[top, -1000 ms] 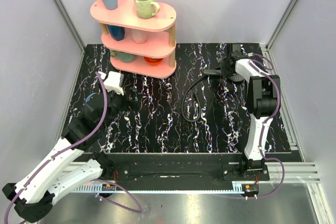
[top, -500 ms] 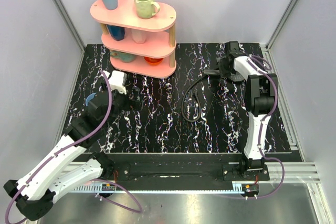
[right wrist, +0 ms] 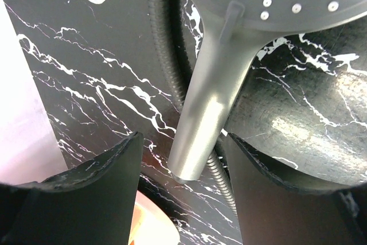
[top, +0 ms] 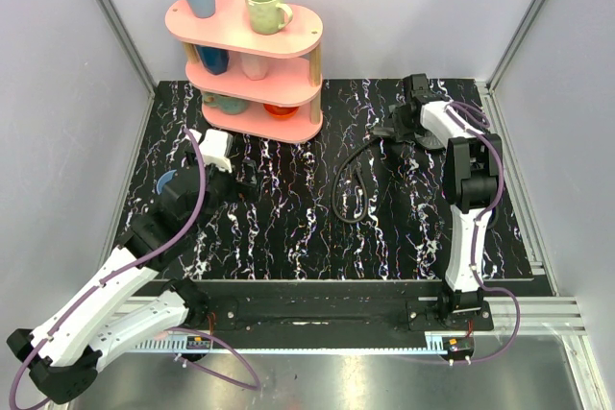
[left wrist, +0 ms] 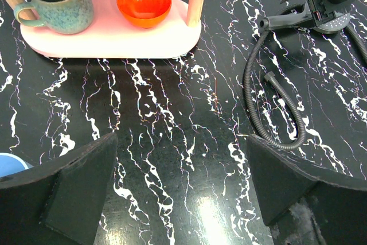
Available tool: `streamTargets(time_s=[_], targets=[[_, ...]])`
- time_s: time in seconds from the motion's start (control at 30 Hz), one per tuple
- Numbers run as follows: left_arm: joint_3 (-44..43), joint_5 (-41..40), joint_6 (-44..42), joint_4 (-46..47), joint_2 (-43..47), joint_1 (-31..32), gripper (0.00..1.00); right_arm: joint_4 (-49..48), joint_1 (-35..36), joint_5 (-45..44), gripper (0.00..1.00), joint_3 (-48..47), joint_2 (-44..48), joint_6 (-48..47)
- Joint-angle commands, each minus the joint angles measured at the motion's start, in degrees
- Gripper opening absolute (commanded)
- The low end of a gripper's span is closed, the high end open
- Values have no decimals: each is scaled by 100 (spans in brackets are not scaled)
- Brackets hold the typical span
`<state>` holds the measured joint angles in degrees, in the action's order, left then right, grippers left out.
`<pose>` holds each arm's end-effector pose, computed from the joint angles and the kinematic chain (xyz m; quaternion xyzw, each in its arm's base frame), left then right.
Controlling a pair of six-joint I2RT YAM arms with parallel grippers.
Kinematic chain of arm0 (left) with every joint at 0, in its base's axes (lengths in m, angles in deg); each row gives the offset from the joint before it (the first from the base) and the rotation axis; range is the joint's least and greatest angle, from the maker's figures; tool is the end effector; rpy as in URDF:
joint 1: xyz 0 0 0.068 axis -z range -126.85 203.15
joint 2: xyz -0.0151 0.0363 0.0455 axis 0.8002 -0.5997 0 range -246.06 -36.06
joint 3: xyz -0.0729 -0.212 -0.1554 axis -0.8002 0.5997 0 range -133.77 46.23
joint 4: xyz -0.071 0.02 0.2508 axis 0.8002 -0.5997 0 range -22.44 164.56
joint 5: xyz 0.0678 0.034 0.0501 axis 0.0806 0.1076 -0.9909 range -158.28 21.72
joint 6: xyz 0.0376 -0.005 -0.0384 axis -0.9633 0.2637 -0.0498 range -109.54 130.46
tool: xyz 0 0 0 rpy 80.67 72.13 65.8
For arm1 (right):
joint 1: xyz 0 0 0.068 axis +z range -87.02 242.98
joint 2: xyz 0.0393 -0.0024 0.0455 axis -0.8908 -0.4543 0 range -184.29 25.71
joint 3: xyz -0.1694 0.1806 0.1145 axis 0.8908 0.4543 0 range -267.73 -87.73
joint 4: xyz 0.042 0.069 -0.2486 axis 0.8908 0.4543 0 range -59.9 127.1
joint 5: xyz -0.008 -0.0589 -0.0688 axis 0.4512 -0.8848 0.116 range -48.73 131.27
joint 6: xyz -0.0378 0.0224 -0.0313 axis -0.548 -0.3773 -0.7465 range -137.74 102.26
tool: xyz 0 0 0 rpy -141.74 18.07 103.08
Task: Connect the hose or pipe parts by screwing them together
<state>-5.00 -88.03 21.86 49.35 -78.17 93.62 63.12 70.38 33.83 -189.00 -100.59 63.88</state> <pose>0.1294 -0.0945 0.3587 0.0978 0.7879 -0.1358 0.5926 0.4780 0.0574 0.1842 0.5931 0.7543 0.1480 0.2396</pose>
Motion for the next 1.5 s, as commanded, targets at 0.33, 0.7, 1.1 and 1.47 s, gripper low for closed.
streamTargets(time_s=[0.33,0.7,1.1,1.47], targets=[[-46,-64,-85,175,80,14,98,328,183,50,67,-68,-52,538],[-54,-108,-85,174,106,14,98,478,244,138,67,-138,-299,556],[-46,-126,-94,174,89,14,98,267,244,50,36,-16,-211,38],[-28,-249,-76,174,45,14,98,-750,297,190,7,1178,1282,-1965]])
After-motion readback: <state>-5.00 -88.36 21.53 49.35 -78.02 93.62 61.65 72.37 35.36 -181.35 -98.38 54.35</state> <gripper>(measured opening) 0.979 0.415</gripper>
